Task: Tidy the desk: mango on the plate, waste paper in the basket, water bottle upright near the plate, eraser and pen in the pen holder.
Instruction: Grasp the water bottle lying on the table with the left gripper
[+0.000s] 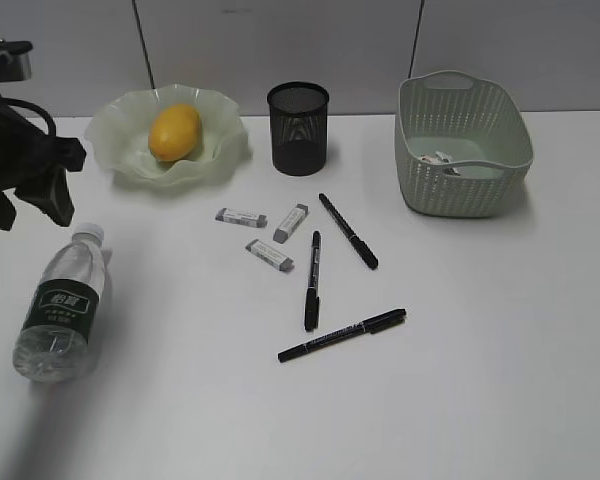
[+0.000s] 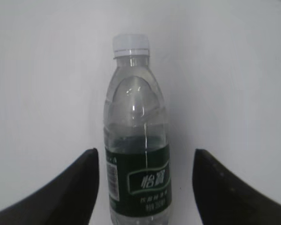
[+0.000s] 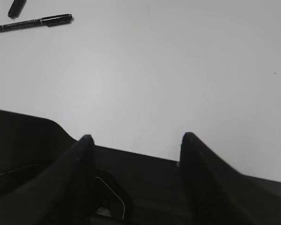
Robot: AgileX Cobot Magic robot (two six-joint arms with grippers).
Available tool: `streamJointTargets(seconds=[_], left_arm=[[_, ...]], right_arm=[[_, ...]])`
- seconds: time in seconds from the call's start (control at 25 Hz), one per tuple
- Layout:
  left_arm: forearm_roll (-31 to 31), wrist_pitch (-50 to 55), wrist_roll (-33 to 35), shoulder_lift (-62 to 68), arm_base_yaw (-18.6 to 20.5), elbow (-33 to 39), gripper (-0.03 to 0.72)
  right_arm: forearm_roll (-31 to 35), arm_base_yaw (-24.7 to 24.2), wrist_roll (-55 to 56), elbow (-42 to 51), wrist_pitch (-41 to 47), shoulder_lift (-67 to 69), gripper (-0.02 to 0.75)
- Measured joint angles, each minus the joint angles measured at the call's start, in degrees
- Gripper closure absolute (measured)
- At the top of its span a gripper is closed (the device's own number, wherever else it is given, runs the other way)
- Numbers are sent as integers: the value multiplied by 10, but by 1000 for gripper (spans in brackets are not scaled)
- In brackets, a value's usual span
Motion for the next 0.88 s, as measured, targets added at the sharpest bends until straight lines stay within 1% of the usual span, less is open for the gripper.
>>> streamJointTargets(seconds=[0.16, 0.24, 0.36, 0.6, 0.72, 0.88], left_arm=[[-4, -37, -2, 25, 0, 0, 122], [-7, -47, -3, 33, 0, 0, 85], [-7, -52, -9, 50, 1, 0, 71], [-7, -59, -18, 84, 4, 0, 72], [-7, -73, -19, 88, 5, 0, 77], [-4, -84, -23, 89, 5, 0, 81]], right_arm=[[1, 0, -1, 27, 0, -52, 277], [1, 0, -1, 41, -2, -75, 277], [1, 0, -1, 49, -3, -107, 279], [1, 0, -4, 49, -7, -168, 281], [1, 0, -12, 59, -32, -216, 281], [1, 0, -15, 68, -52, -226, 281]])
